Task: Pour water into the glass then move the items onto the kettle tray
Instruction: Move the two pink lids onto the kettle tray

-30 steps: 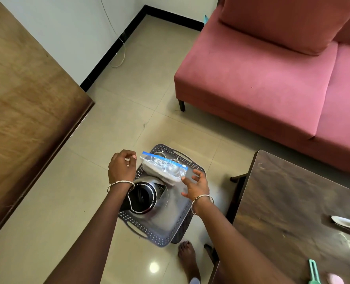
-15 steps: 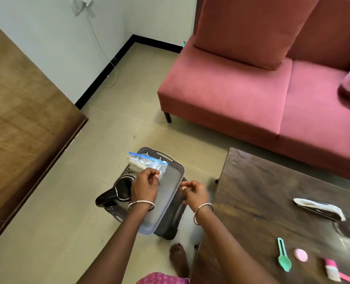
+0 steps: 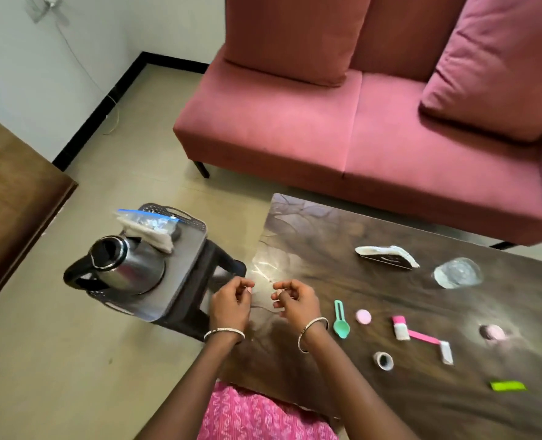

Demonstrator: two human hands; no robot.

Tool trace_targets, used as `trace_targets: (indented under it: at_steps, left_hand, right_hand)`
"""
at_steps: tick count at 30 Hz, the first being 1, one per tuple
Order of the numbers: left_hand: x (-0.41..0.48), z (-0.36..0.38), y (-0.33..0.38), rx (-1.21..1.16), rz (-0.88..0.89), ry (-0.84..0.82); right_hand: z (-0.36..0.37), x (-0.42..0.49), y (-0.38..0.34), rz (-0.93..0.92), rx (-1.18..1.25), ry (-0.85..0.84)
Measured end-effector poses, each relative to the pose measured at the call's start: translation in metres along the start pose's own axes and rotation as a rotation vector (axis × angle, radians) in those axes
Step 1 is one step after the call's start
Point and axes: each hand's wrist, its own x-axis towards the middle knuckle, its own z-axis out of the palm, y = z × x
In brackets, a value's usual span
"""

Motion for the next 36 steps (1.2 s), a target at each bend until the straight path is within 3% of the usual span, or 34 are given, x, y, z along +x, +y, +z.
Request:
trace_targets:
  at_steps: [18, 26, 36]
  left_hand:
    - [-0.145, 0.216, 0.079, 0.082, 0.011, -0.250]
    - [-0.129, 0.278, 0.092, 0.216, 0.060, -0.347]
    - [-0.077, 0.350, 0.078, 0.653, 0.065, -0.452]
  right_hand:
    - [-0.300, -0.089, 0.142, 0.175, 0.173, 0.316]
    - [-0.374, -0.080, 0.182, 0.246, 0.236, 0.493]
    - [-0.426, -0.027, 0.229, 0.279, 0.171, 0.547]
